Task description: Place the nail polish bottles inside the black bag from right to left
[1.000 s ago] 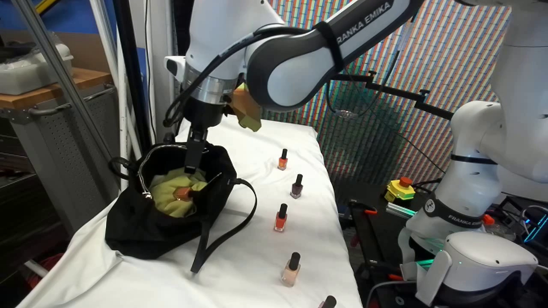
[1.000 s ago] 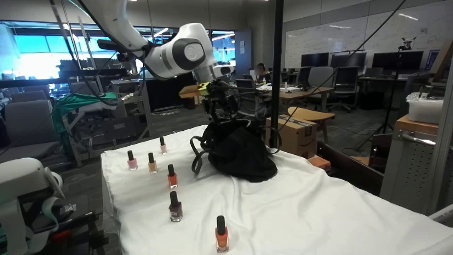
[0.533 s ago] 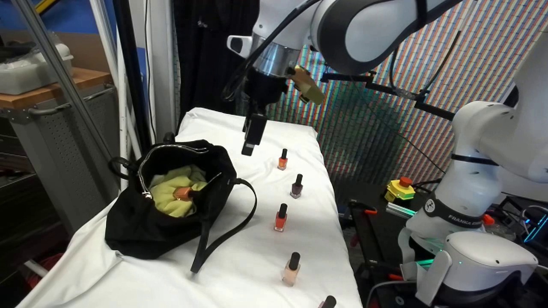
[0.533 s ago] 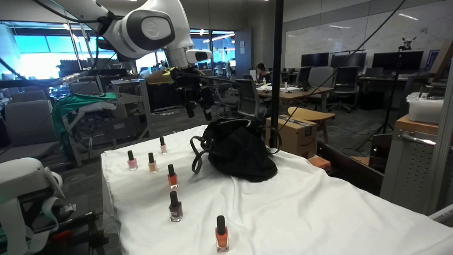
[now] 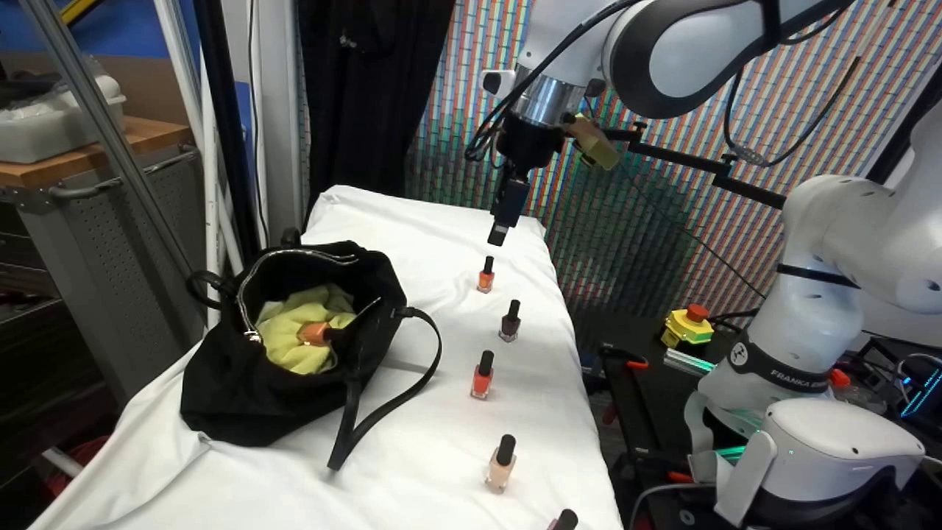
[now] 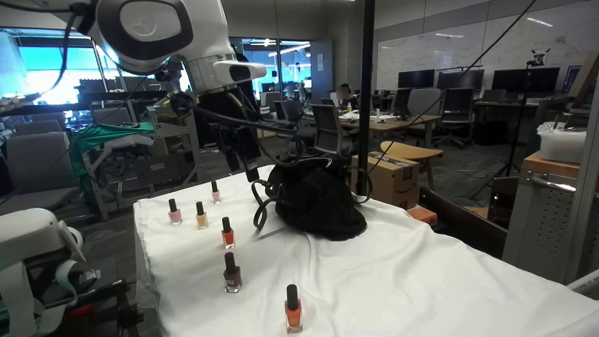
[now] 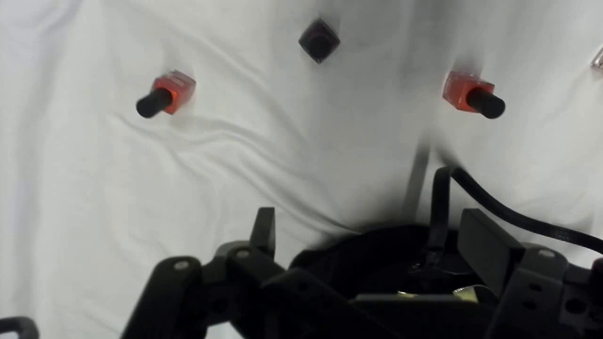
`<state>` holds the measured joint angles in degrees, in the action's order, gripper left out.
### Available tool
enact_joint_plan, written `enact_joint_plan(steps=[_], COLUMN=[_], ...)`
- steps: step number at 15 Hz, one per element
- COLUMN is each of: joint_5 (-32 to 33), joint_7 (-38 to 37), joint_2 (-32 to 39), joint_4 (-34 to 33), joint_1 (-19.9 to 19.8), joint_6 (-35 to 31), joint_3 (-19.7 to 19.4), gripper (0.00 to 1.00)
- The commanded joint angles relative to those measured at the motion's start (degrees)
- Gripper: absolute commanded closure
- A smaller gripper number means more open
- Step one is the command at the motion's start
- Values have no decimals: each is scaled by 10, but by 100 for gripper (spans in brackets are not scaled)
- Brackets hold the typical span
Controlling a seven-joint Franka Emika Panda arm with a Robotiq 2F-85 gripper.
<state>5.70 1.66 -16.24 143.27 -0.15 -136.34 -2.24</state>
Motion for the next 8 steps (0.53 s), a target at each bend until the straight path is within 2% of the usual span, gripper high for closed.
enact_joint_plan(steps=[1, 8], joint_5=[-9, -19], joint_7=[21, 27], joint_2=[-30, 42], joint_4=[40, 53], joint_1=[-27, -59], joint_6=[-6, -54], joint_3=[-26, -60], gripper=[0, 0])
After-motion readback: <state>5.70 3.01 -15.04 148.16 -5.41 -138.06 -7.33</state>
